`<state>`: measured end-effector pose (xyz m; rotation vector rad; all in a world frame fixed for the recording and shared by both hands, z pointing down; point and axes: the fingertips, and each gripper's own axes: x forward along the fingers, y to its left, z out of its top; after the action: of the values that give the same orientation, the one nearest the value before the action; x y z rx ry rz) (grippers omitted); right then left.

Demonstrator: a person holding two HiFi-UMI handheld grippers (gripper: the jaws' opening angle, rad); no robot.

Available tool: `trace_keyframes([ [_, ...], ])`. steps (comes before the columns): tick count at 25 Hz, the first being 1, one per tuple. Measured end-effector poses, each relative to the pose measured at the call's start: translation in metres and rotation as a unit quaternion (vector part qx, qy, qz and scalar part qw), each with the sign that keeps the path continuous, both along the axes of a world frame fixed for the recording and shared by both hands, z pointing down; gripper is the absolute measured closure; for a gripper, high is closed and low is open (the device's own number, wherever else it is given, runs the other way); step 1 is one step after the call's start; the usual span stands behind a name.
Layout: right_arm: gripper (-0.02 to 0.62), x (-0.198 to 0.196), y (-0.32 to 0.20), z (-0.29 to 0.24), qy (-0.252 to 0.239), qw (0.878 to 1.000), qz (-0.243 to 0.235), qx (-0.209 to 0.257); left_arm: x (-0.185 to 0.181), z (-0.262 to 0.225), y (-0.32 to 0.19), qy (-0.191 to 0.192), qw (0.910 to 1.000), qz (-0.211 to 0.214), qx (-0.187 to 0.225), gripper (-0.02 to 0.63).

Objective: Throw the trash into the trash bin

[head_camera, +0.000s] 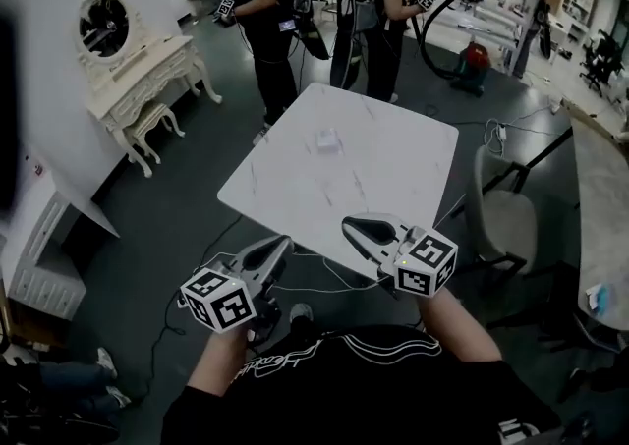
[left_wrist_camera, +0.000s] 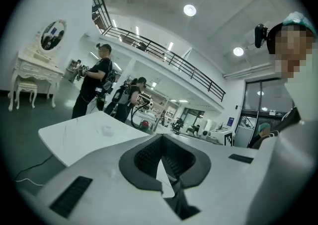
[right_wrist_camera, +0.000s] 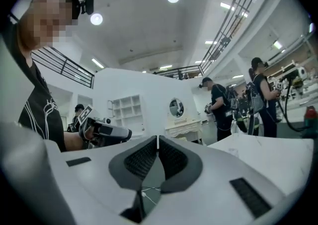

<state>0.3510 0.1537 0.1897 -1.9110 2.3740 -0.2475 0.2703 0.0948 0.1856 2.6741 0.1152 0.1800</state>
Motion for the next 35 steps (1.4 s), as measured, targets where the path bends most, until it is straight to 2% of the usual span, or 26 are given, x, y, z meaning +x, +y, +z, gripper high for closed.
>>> trace_keyframes([
  [4,0.557,0.021,0.008,-0.013,0.013,0.999,0.037,0.029,0.034,0.007,-0.003,-0.008,0.9995,0.029,0.003,0.6],
  [9,0.557,0.055,0.001,-0.02,0.037,0.995,0.084,0.029,0.088,0.018,-0.022,-0.022,0.9974,0.069,-0.004,0.601],
  [18,0.557,0.114,-0.072,-0.007,0.013,0.99,0.144,0.008,0.161,0.029,-0.09,-0.033,0.9912,0.128,-0.007,0.601],
  [23,0.555,0.136,-0.13,0.007,0.001,0.987,0.162,-0.018,0.186,0.039,-0.148,-0.036,0.9894,0.138,-0.028,0.6],
  [28,0.555,0.158,-0.17,0.023,-0.006,0.984,0.172,-0.048,0.208,0.051,-0.185,-0.037,0.9878,0.142,-0.053,0.601],
  [35,0.552,0.195,-0.222,0.073,-0.03,0.972,0.205,-0.107,0.227,0.074,-0.237,-0.05,0.984,0.154,-0.074,0.6],
])
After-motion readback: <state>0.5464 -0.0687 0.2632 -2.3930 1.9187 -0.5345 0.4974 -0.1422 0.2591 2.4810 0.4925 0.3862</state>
